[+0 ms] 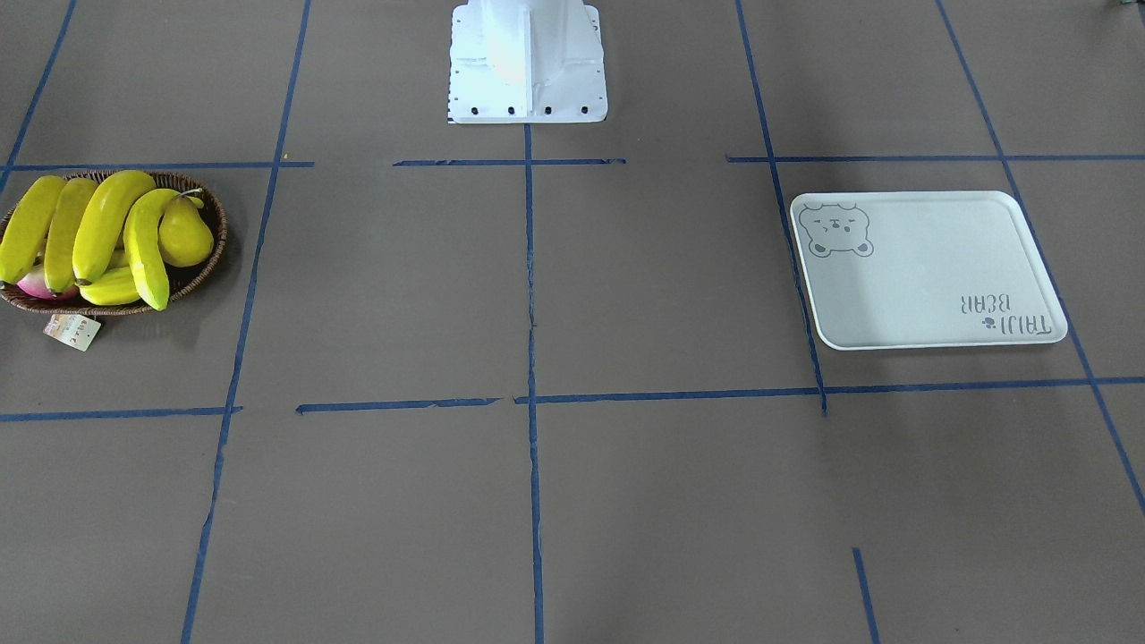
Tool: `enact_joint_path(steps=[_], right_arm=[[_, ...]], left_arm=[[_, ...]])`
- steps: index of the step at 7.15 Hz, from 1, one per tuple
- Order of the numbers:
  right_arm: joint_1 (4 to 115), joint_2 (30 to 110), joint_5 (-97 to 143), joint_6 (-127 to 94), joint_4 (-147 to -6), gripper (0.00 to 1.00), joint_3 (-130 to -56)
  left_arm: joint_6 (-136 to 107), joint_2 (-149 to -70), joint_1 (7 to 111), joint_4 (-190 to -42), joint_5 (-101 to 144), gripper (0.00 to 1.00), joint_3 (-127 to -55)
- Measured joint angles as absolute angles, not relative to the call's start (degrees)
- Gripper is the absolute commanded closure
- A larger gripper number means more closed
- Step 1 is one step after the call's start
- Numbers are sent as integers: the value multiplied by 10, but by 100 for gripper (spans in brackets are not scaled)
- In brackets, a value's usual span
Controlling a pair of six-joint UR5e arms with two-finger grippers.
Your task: Transfer all bananas from basket to plate
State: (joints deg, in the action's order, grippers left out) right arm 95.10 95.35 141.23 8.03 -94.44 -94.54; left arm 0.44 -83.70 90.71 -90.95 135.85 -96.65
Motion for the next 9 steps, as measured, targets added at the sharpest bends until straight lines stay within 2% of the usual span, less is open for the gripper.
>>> enact_joint_path(steps=[6,9], right_arm=[[951,950,1412,77,-944,0,-951],[950,929,1416,63,-946,0,-982]], left_arm=[[4,-838,907,-911,1358,0,-968],[4,-837,908,-910,1358,0,-974]])
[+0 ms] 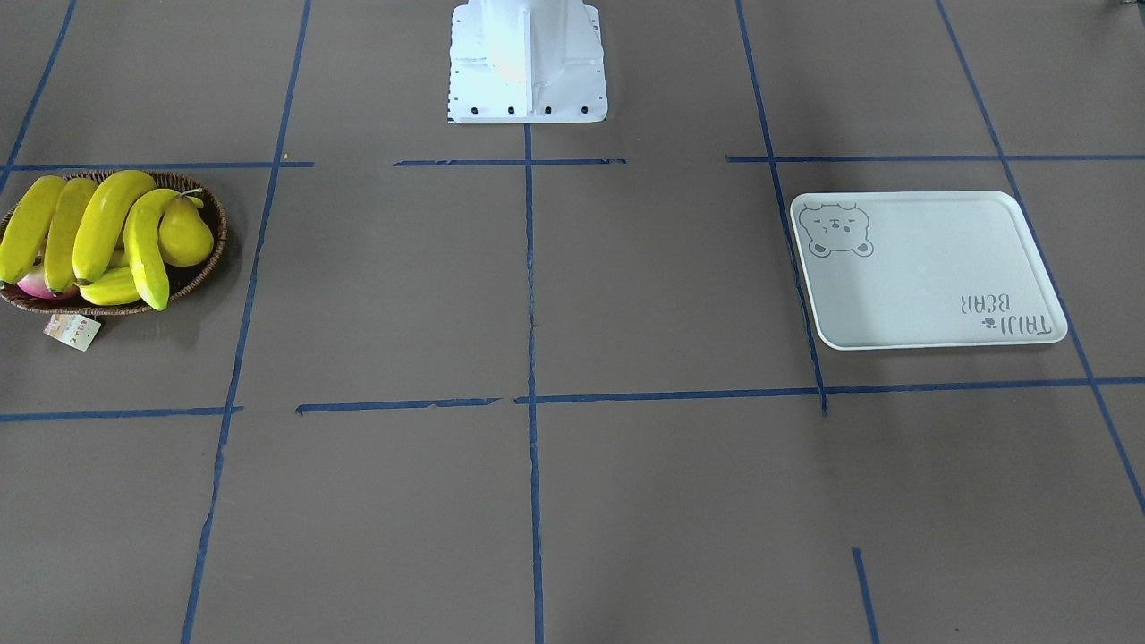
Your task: Transfer all bananas from basket to plate
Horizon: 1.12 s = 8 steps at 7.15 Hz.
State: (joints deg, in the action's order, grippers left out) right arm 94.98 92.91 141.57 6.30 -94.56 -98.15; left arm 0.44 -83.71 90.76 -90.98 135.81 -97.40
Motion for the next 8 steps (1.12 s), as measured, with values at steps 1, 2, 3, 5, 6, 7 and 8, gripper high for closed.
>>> enact_joint_path(steps=[1,2,3,5,6,7,8], right_arm=[[949,934,1416,60,-942,0,-997],[948,946,1414,57,-935,1,-1017],[946,955,1411,47,-930,1,-1028],[926,961,1397,-19,-920,1,-1040],[911,967,1389,-43,-903,1,-1051],[891,982,1381,-75,-875,1,-1067],[864,1012,1367,-118,-826,1,-1089]], left_arm=[[4,-837,908,-910,1358,0,-975],[4,-836,908,-911,1359,0,-975],[4,-836,908,-911,1359,0,-975],[6,-836,908,-911,1359,0,-974],[7,-835,908,-913,1359,0,-974],[8,-833,908,-914,1359,0,-975],[9,-831,908,-914,1360,0,-975]])
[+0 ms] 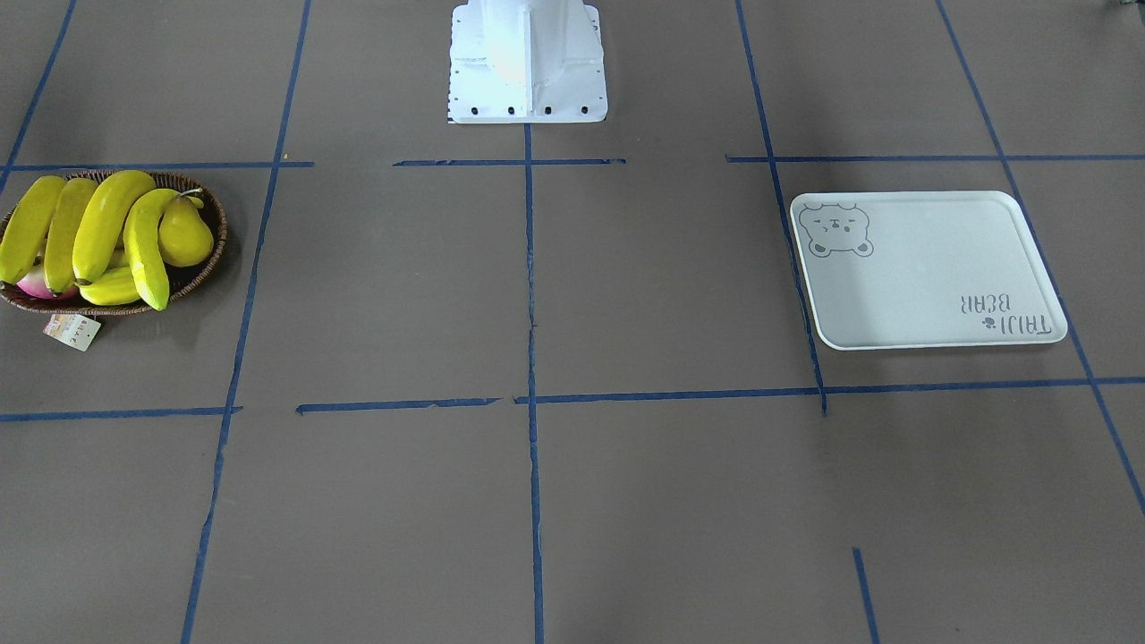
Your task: Transfer all bananas from basket to plate
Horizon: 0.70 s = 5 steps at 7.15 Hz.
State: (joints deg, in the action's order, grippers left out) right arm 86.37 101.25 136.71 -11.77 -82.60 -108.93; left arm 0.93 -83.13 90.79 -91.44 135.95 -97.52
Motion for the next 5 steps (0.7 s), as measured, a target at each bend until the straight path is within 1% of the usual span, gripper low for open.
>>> enact_joint_path(steps=[2,5], right_arm=[[823,1072,1348,-165,-730,1,-1109],[758,1088,1319,-245,-700,2,-1128]], left_arm=[[10,-829,908,-915,1360,0,-977],[10,-828,908,-915,1360,0,-982]])
